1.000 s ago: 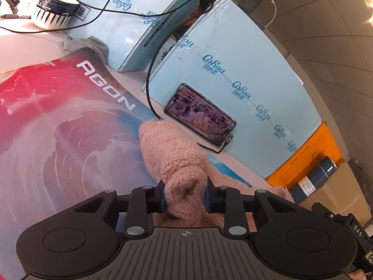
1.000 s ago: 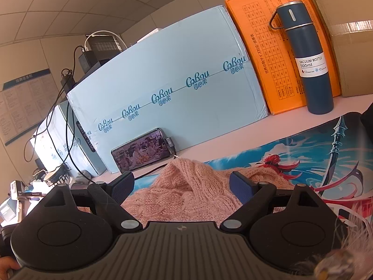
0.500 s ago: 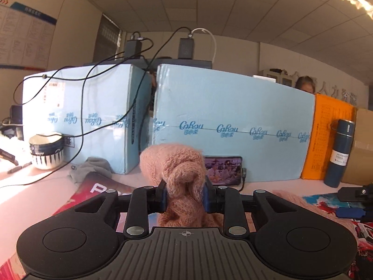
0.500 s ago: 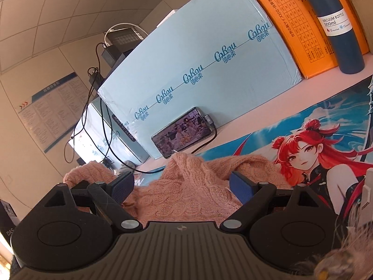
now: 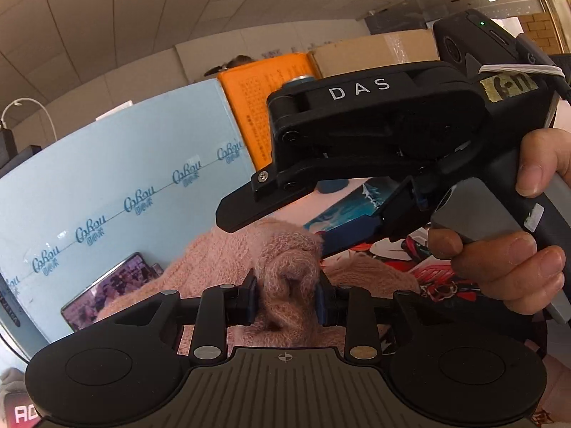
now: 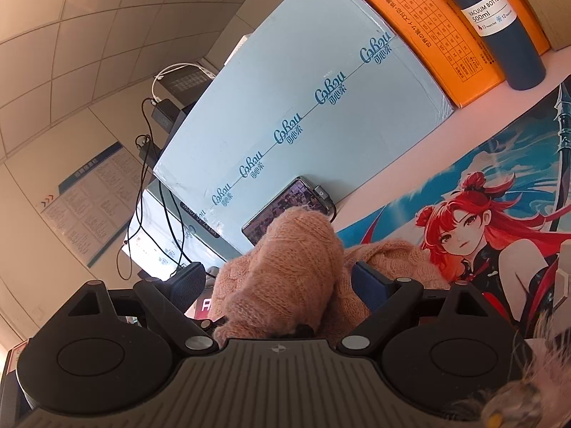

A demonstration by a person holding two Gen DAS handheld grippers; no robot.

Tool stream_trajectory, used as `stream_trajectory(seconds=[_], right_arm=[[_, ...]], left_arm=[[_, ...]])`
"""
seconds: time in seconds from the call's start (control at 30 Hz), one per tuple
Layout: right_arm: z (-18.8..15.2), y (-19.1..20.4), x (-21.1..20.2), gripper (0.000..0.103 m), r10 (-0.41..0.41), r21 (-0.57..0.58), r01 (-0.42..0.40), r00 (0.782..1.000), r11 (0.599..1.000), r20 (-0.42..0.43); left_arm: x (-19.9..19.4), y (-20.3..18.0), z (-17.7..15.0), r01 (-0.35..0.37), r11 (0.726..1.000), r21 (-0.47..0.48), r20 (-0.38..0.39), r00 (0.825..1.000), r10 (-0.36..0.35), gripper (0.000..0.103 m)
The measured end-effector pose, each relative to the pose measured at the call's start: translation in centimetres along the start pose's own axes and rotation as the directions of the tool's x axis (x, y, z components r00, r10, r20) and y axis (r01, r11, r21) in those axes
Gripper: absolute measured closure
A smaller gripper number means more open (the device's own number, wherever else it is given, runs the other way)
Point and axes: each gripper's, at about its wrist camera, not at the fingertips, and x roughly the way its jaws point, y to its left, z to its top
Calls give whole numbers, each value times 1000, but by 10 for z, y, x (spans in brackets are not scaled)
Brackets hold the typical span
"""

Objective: Fold clothes

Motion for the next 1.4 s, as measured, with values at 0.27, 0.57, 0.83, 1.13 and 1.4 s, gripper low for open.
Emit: stream_trajectory(seconds=[0.27, 0.57, 0.83, 1.13, 1.4], right_arm=[[-4, -1, 7, 14, -21, -12, 20, 999, 1000, -31], [-8, 5, 11, 17, -49, -73, 46, 998, 996, -38], [-15, 13, 11, 50, -17, -126, 16, 1000, 992, -10], [-15, 35, 17, 85, -84, -166, 91, 995, 982, 45], [-2, 27, -24, 86, -177, -34, 187, 963, 982, 202]], left_arm=[[-23, 46, -18, 193, 972, -132, 146, 974, -173, 13], [-38, 154, -67, 31, 785, -619, 151, 985, 80, 5], [-13, 160, -86, 120, 703, -701, 94, 993, -75, 22], [-15, 159, -84, 169, 675, -718, 168, 983, -67, 33], [-14, 154, -83, 237, 679, -695, 216, 969, -117, 13]])
